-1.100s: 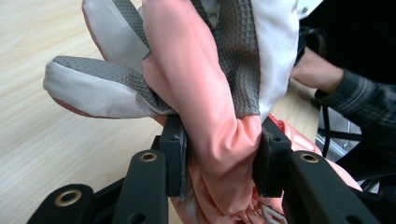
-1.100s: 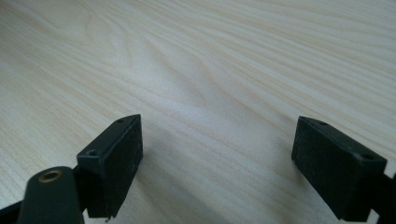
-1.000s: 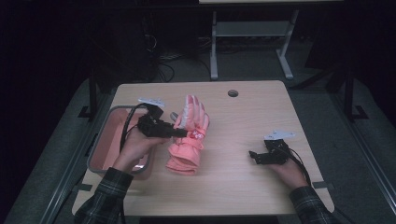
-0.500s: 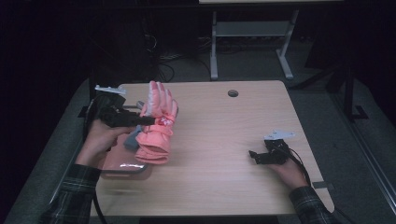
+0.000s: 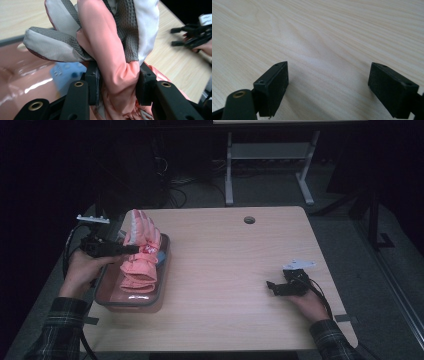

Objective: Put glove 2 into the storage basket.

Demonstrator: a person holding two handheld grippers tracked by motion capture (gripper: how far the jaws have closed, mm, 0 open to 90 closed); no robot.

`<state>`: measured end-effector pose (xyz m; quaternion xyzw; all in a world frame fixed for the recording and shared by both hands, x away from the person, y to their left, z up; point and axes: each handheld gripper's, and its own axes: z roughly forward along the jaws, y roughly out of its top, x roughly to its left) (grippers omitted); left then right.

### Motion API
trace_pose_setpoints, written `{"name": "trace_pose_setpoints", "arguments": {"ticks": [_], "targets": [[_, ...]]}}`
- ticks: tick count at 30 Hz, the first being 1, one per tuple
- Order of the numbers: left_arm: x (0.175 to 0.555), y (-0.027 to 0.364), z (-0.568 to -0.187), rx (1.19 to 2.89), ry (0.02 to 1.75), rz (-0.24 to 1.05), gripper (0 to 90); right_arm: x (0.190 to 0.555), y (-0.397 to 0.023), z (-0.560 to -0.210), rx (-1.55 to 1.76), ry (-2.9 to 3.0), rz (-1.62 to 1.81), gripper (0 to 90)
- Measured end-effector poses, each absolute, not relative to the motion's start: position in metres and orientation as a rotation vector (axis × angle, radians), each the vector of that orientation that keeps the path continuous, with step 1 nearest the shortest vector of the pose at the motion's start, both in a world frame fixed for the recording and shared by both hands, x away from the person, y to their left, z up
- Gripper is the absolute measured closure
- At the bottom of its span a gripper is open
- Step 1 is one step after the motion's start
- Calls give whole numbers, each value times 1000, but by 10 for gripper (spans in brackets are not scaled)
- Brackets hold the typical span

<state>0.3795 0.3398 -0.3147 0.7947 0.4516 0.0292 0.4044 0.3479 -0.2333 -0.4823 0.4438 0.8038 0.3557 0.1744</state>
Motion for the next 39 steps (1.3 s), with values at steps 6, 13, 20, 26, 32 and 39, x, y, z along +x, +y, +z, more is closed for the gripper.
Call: {"name": "trace_pose_setpoints", "arguments": {"ticks": [6,13,20,26,32,39], "targets": [[388,344,-342,2032,1188,33,609,348,-233,-482,1259,2277,1007,161],[396,337,-376,2077,1205,-47,604,348,-233,-482,1260,2276,1005,162],[400,337,-400,2077,1217,-98,602,348,-233,-482,1263,2273,1003,162],[400,343,-401,2017,1229,-112,466,349,-233,-482,1265,2272,1002,162],[395,348,-391,2009,1207,-38,243,349,-234,-482,1257,2271,1001,162],[387,349,-364,2016,1167,76,186,349,-233,-482,1258,2271,1001,162]]}}
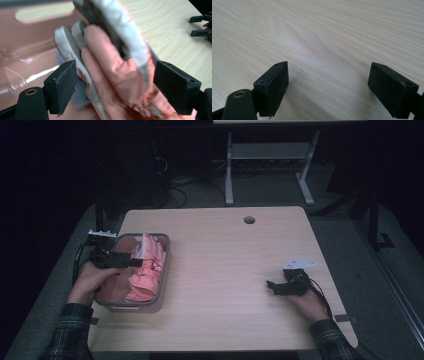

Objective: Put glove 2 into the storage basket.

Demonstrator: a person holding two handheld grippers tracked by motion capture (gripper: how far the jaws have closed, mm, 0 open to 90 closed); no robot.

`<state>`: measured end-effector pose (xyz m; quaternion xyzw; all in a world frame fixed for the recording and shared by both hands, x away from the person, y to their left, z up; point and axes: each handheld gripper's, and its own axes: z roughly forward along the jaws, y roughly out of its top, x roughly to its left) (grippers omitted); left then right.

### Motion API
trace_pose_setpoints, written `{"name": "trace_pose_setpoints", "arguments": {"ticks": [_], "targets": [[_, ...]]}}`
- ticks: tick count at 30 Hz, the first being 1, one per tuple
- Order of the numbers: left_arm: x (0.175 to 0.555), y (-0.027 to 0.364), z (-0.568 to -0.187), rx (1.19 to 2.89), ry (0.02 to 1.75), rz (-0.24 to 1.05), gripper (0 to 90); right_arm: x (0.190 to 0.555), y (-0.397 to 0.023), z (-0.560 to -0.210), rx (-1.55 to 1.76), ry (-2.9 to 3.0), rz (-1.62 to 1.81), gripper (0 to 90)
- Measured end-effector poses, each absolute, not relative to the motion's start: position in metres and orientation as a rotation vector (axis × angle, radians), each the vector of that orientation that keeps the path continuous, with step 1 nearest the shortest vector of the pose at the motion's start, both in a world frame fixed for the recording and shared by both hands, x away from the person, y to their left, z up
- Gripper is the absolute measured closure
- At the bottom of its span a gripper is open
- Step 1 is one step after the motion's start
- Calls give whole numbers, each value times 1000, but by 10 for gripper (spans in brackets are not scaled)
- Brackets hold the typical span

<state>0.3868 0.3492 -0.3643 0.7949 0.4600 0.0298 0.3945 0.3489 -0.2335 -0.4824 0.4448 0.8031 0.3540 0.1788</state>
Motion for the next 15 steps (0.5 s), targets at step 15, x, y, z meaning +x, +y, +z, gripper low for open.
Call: {"name": "trace_pose_setpoints", "arguments": {"ticks": [15], "targets": [[372,315,-319,2007,993,197,179,349,-234,-482,1255,2270,1001,162]]}}
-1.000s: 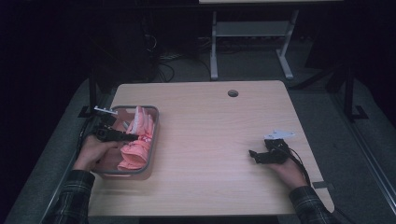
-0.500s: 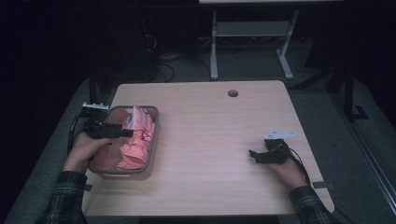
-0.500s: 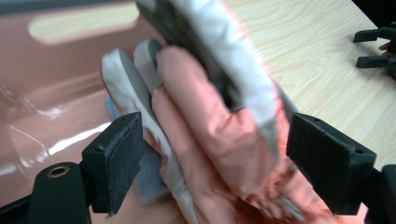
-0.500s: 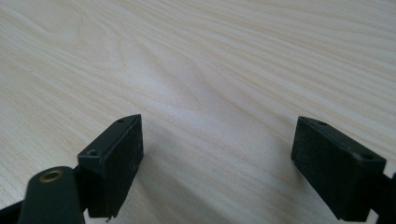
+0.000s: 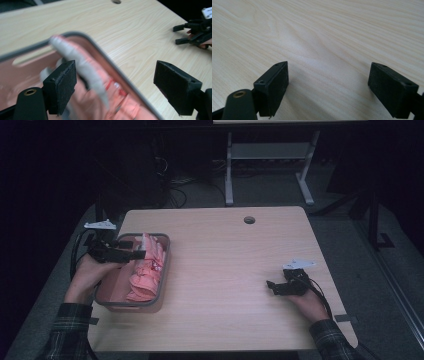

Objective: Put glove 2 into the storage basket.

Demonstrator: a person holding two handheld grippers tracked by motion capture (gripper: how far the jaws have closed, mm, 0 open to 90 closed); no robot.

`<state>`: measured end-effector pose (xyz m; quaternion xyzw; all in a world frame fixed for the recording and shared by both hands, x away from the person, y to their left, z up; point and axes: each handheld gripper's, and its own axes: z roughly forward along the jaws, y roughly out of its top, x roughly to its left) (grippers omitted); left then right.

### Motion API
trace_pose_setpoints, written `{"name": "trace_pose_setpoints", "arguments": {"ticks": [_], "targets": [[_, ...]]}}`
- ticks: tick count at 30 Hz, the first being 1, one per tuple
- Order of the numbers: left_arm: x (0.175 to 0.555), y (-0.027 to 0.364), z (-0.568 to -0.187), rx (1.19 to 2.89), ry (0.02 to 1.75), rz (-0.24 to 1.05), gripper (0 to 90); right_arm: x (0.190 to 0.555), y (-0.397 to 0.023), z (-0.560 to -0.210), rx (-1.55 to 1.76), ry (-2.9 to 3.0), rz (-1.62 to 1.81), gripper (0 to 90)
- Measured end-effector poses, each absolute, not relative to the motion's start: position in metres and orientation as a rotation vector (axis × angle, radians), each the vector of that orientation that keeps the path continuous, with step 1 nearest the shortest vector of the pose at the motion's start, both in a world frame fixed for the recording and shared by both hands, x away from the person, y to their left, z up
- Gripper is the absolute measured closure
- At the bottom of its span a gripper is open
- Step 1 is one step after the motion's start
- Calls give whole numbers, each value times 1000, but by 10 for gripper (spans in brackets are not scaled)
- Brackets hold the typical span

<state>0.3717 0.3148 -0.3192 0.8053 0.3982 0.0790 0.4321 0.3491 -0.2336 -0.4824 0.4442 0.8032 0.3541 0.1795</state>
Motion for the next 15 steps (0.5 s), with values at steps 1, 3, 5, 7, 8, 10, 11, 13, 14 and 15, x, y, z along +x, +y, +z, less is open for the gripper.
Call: {"name": "trace_pose_setpoints", "arguments": {"ticks": [1,3,5,7,8,10,11,13,14,15], "targets": [[371,306,-317,2015,964,204,179,349,-234,-482,1257,2270,1001,162],[370,298,-317,2025,942,207,179,349,-234,-482,1258,2270,1001,162],[369,290,-317,2036,919,213,178,349,-234,-482,1258,2270,1000,162],[369,282,-317,2039,901,212,178,349,-234,-482,1258,2270,1000,162],[368,279,-317,2039,891,213,178,349,-233,-482,1259,2270,1000,162],[366,271,-317,2034,875,215,178,349,-233,-482,1264,2270,1001,162],[365,267,-318,2033,863,220,178,349,-233,-482,1260,2271,1001,162],[361,259,-318,2030,844,225,179,349,-233,-482,1260,2271,1001,162],[359,254,-319,2032,831,230,178,349,-234,-482,1258,2270,1001,162],[358,251,-319,2032,827,231,178,349,-234,-482,1257,2270,1001,162]]}}
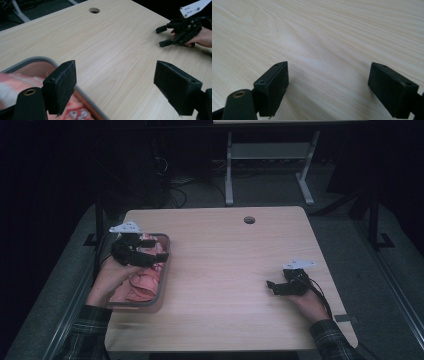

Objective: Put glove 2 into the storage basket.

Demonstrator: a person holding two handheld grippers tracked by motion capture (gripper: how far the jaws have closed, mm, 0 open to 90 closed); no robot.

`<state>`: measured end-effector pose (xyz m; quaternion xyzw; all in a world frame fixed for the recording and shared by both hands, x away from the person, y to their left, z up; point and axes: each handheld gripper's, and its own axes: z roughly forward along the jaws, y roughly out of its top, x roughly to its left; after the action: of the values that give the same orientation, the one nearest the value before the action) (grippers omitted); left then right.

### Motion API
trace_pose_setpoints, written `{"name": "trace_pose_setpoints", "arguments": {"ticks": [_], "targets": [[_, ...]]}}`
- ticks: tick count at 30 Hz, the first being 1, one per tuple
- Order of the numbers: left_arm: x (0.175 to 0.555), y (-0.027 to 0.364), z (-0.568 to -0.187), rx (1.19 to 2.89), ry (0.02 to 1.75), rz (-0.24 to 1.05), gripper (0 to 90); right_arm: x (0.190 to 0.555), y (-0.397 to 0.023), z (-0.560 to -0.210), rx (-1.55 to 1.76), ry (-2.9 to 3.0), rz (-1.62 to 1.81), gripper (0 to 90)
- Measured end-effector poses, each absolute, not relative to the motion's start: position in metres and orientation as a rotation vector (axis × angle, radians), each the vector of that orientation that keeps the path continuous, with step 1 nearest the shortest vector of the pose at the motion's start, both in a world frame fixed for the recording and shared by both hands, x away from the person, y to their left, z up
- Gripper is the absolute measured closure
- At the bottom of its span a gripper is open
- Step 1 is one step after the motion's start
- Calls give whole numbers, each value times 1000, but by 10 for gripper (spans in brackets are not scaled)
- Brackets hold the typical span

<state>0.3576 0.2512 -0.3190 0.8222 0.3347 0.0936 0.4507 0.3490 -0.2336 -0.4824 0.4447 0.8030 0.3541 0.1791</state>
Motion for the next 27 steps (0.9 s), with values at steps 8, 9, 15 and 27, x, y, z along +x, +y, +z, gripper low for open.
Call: {"name": "trace_pose_setpoints", "arguments": {"ticks": [8,9,15,27], "targets": [[345,217,-329,2064,774,239,179,349,-233,-482,1257,2271,1001,161],[343,214,-332,2070,766,238,179,349,-234,-482,1256,2271,1001,161],[338,193,-346,2090,744,219,179,349,-234,-482,1256,2271,1002,160],[328,157,-378,2138,725,200,180,349,-234,-482,1256,2271,1002,160]]}}
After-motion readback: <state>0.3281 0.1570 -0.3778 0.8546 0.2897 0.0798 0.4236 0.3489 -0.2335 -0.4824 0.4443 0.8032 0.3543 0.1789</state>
